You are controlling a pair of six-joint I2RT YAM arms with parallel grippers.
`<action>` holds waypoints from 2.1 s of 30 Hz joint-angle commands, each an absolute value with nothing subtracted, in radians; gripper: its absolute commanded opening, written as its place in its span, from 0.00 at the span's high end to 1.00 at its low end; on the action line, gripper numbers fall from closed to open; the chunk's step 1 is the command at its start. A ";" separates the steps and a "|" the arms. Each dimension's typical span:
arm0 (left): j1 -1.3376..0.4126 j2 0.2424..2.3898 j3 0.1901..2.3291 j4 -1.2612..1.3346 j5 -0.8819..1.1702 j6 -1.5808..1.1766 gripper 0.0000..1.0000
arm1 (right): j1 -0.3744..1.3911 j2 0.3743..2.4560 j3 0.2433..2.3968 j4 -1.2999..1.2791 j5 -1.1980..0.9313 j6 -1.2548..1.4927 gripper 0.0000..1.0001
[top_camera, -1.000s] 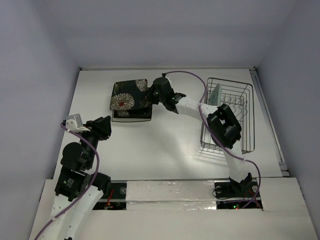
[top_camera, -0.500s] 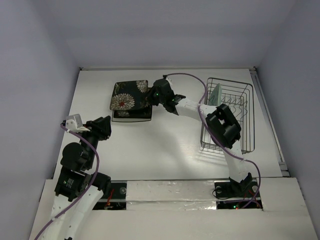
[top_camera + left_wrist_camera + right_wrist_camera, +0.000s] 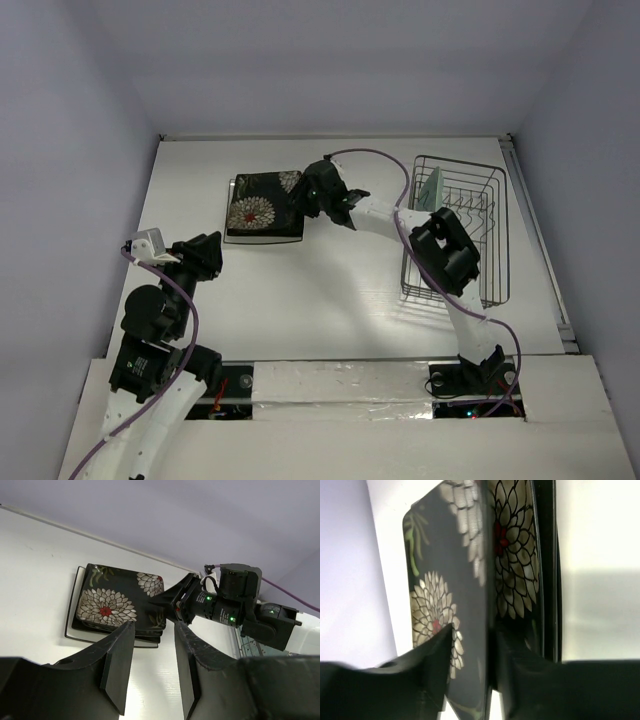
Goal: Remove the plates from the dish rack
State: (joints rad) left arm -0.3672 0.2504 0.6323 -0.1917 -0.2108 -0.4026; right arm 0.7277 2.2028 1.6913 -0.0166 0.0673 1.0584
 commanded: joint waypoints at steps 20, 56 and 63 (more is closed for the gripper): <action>-0.371 0.233 0.626 -0.150 -0.207 -0.399 0.65 | 0.733 2.301 2.134 -0.634 0.288 0.750 0.06; -0.371 0.213 0.627 -0.153 -0.207 -0.400 0.65 | 0.379 1.657 1.542 -0.874 0.669 0.351 0.27; -0.371 0.209 0.627 -0.152 -0.207 -0.400 0.64 | 0.370 1.761 1.571 -0.934 0.725 0.328 0.48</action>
State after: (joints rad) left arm -0.3672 0.2192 0.6323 -0.1917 -0.2104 -0.4034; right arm 0.3771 1.7412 1.5135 -0.8848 0.6598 0.3466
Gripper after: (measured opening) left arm 0.357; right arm 0.547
